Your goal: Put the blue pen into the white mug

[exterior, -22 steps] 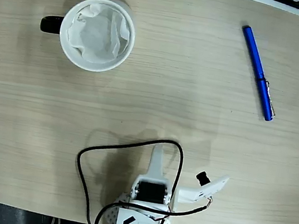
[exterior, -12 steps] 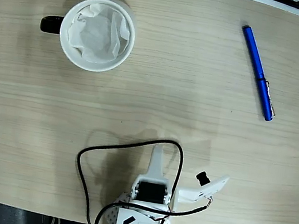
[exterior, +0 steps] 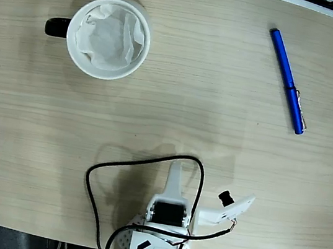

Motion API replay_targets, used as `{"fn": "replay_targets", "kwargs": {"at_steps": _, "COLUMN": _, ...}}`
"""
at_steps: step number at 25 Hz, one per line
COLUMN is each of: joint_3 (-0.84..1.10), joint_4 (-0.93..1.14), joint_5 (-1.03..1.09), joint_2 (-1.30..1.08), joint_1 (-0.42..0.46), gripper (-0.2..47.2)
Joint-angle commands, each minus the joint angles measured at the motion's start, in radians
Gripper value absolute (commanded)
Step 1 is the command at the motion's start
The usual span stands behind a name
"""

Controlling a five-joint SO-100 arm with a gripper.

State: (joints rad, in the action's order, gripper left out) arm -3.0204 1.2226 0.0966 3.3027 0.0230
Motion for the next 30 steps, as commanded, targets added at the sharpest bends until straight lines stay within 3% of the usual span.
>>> {"fn": "replay_targets", "kwargs": {"at_steps": 1, "joint_3": 0.038, "joint_4": 0.020, "joint_5": 0.002, "joint_2": 0.069, "joint_1": 0.018, "gripper": 0.1}}
{"fn": "replay_targets", "kwargs": {"at_steps": 8, "joint_3": 0.043, "joint_4": 0.003, "joint_5": 0.002, "joint_2": 0.046, "joint_1": 0.005, "gripper": 0.1}}
{"fn": "replay_targets", "kwargs": {"at_steps": 14, "joint_3": 0.078, "joint_4": -0.152, "joint_5": 0.008, "joint_2": -0.100, "joint_1": -0.080, "gripper": 0.1}}
{"fn": "replay_targets", "kwargs": {"at_steps": 24, "joint_3": 0.304, "joint_4": -0.296, "joint_5": 0.008, "joint_2": -0.354, "joint_1": -0.114, "gripper": 0.1}}
{"fn": "replay_targets", "kwargs": {"at_steps": 30, "joint_3": 0.512, "joint_4": -0.351, "joint_5": -0.020, "joint_2": -0.650, "joint_1": -0.186, "gripper": 0.1}}
